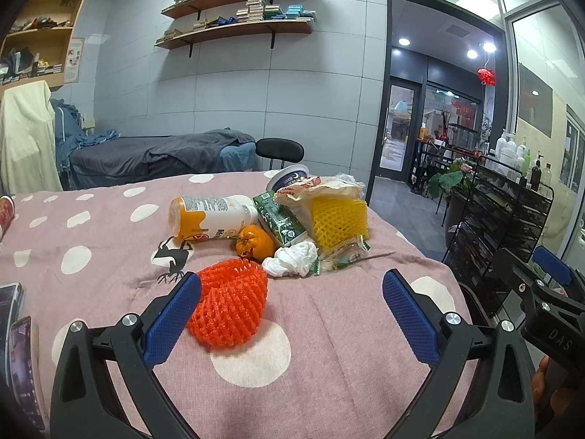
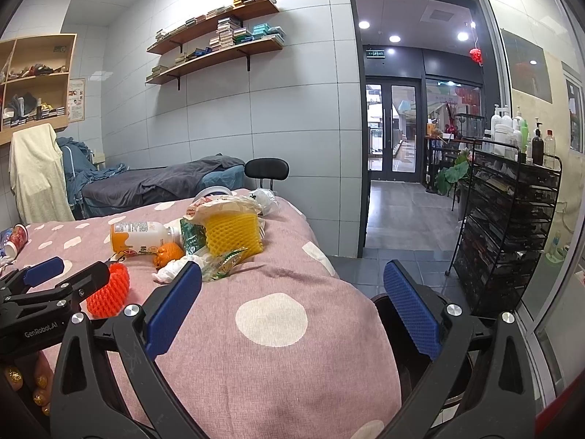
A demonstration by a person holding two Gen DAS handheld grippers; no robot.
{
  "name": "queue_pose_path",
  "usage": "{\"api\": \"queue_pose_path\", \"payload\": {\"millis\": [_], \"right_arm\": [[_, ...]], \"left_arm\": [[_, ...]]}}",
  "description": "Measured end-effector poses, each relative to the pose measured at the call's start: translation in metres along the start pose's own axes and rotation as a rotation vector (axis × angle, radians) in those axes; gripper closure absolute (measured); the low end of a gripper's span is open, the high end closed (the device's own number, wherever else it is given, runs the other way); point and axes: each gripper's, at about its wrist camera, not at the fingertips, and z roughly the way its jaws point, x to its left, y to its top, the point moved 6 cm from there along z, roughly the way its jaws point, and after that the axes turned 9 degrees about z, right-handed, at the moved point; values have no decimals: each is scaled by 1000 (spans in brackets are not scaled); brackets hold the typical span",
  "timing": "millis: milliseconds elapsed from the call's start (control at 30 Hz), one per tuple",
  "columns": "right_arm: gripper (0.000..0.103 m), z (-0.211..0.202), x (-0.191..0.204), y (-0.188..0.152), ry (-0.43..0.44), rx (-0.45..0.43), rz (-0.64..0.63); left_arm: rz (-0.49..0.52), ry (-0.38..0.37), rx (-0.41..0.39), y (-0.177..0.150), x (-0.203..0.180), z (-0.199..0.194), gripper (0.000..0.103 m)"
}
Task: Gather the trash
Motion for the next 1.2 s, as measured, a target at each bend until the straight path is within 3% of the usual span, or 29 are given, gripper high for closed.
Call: {"api": "queue_pose_path", "payload": {"millis": [500,667,800,1000,1167,1200], "right_arm": [[5,46,14,-7,37,184,-42],[5,62,23,-4,71,234,-43],[5,75,29,-4,76,259,-68],[5,105,35,-10,106,373,-90],[5,141,43,-7,141,464,-55],[5,149,46,-3,151,472,-53]], "left_arm": [[-3,11,180,-15,47,23,6],[26,-13,277,-20,55,47,6],[24,-37,301,-19,59,59,6],[52,-88,341,-21,53,66,36],[40,-115,304,-11,53,62,77],[44,-113,298,-8,53,62,77]]}}
